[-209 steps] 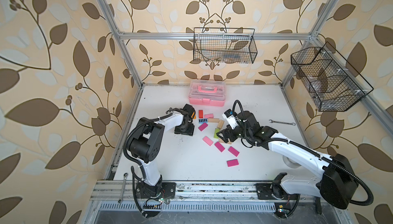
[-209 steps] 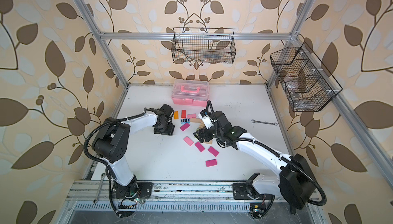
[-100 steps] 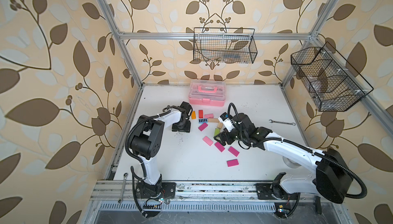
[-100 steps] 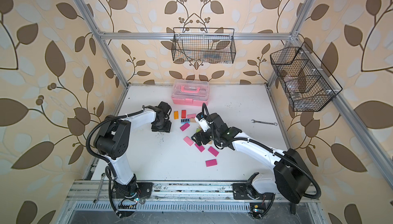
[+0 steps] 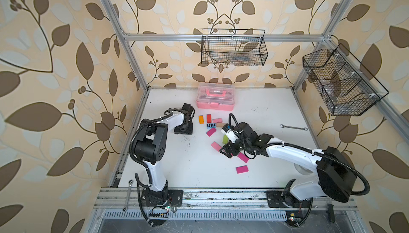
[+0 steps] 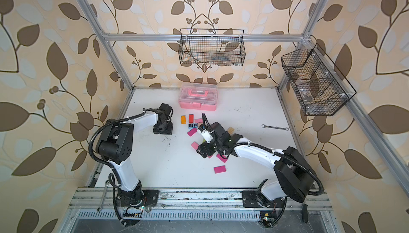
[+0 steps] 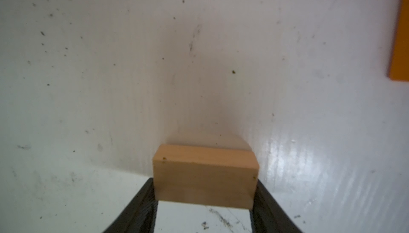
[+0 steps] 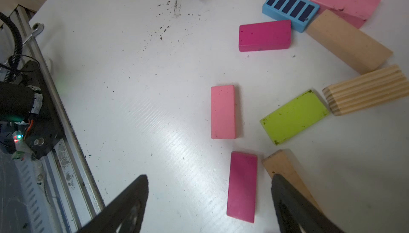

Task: Assemble the number 7 with building blocks
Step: Move the building block to the center of the board.

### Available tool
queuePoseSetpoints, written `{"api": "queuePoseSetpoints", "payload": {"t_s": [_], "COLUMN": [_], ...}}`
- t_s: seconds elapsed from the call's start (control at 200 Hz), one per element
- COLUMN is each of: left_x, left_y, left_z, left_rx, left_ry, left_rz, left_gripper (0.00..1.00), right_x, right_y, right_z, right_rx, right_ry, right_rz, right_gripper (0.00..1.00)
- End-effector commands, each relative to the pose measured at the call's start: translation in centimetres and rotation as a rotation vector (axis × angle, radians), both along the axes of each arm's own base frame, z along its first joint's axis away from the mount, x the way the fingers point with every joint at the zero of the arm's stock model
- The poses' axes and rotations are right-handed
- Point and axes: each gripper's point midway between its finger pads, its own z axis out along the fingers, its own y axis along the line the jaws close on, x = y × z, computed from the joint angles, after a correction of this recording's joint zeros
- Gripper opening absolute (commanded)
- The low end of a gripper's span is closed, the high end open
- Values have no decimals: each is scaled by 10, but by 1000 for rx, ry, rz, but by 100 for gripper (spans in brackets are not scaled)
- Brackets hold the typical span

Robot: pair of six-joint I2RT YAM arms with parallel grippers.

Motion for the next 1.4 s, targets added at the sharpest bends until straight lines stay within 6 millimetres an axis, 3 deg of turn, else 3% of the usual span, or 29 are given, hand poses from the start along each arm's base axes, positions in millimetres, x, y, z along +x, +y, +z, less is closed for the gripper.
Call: {"api": "queuePoseSetpoints", "payload": {"t_s": [0.0,0.205,0.225,0.24,0.495,0.63,0.835,1.03,1.395], "left_x": [9,11,12,12,-2,-31,-73,-98,-118], "left_y": [2,0,-1,-1,27,36,33,26,13], "left_z": [5,20,23,25,82,107,154,167,172], "left_rx": [1,-27,-32,-34,8,-36,-99,-164,-243], "left_ry": [-16,-48,-56,-60,-158,-180,-245,-282,-348], "left_rz": [-5,32,38,42,227,293,205,127,20], "left_gripper": [63,87,97,99,99,99,99,99,99], "right_x": [-2,-2,-1,-1,10,20,24,23,34], "right_y": [6,17,18,19,34,36,47,49,34], "right_z": [-3,-10,-10,-11,-20,-27,-44,-60,-73], "right_rx": [-35,-97,-98,-98,-127,-148,-189,-251,-361], "right_ry": [-17,-26,-28,-28,-22,-46,-13,25,27], "right_rz": [36,42,41,40,40,16,57,94,70], "right_gripper": [88,84,84,83,74,72,62,56,55]}}
